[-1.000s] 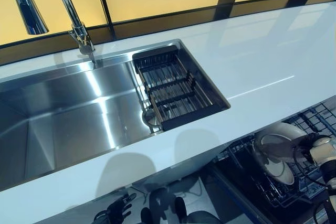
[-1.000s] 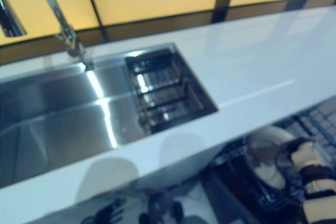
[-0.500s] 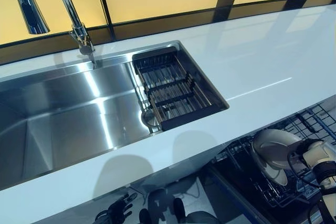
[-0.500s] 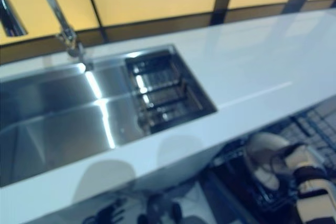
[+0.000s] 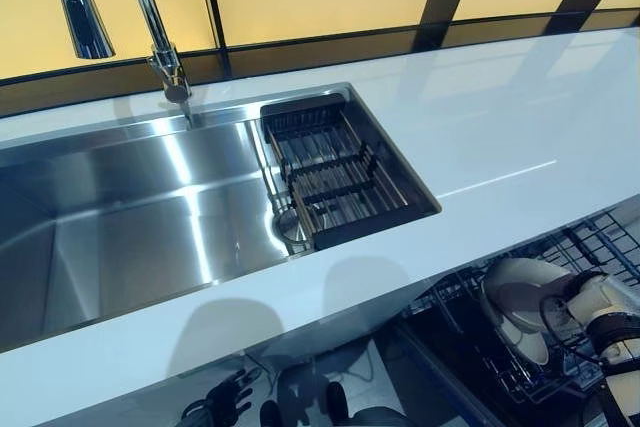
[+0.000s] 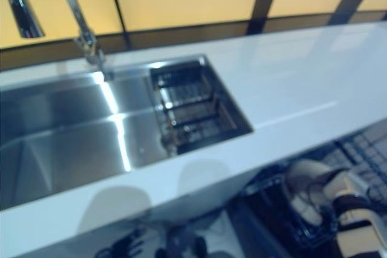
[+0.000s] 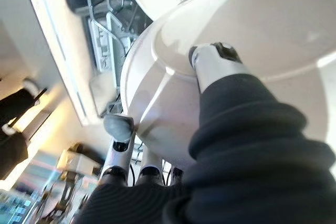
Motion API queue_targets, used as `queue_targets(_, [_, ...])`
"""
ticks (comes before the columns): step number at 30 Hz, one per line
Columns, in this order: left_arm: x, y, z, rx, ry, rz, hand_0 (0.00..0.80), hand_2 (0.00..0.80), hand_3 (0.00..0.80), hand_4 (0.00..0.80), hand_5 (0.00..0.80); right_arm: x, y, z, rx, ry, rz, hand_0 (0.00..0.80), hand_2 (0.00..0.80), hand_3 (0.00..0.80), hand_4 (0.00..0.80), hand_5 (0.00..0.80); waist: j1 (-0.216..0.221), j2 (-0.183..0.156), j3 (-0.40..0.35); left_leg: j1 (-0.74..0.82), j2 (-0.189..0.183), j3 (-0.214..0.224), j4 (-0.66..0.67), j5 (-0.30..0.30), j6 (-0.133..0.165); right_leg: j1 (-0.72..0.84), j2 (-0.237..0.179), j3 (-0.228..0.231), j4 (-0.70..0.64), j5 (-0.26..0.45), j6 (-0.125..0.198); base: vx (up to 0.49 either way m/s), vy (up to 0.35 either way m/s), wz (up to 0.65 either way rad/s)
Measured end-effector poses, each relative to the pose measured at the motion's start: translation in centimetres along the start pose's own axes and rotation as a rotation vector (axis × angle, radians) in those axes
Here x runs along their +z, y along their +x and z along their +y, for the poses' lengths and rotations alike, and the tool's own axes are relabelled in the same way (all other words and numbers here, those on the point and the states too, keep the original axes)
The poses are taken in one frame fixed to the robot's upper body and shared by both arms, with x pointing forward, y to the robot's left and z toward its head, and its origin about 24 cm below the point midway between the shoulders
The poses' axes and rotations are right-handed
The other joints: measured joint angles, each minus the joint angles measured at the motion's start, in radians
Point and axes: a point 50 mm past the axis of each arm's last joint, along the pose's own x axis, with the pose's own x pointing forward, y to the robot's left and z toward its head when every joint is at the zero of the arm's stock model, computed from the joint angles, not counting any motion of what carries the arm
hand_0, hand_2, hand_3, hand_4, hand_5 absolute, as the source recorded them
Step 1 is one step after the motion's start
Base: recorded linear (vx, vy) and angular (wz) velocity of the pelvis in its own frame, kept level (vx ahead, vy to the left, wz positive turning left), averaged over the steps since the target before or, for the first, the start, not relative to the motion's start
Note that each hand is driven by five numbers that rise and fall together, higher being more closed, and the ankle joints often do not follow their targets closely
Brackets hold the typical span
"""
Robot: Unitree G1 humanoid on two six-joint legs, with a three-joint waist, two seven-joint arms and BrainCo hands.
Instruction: Take plates into dishwasher
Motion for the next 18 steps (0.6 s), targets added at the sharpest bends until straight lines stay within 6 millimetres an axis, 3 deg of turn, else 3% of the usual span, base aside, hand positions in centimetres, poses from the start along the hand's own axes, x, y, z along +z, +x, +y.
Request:
queue_targets(8, [-0.2,0.0,-0.1,-0.001,-0.003,0.003,0.0,0.0,0.0,0.0,0.0,-0.9,-0.1,4.4,0.039,0.091,0.055,0.8,0.8,0.8,0.8,0.8,0.0,0.008,-0.01,0.002,0.0,-0.003,0.0,0.0,0.001,0.003,-0.001,-0.003,-0.001,0.0,0.0,0.0,0.0,0.0])
queue_targets(12, [-0.5,0.2,-0.9,-0.01,-0.014,0.007,0.0,0.0,0.0,0.0,0.0,-0.7,-0.8,8.2,0.143,0.095,0.026,0.8,0.8,0.8,0.8,0.8,-0.002,0.02,-0.017,0.002,-0.001,-0.003,0.0,0.0,0.001,0.003,0.0,-0.002,-0.001,0.0,0.0,0.0,0.0,0.0])
queue_targets(18, [-0.9,0.2,-1.0,0.007,-0.018,0.009,0.0,0.0,0.0,0.0,0.0,0.0,-1.5,8.7,0.153,0.026,-0.04,0.8,0.8,0.8,0.8,0.8,-0.002,0.019,-0.022,0.002,0.001,-0.003,0.0,0.001,0.0,0.003,0.001,-0.002,-0.001,-0.001,0.001,0.0,0.0,0.0])
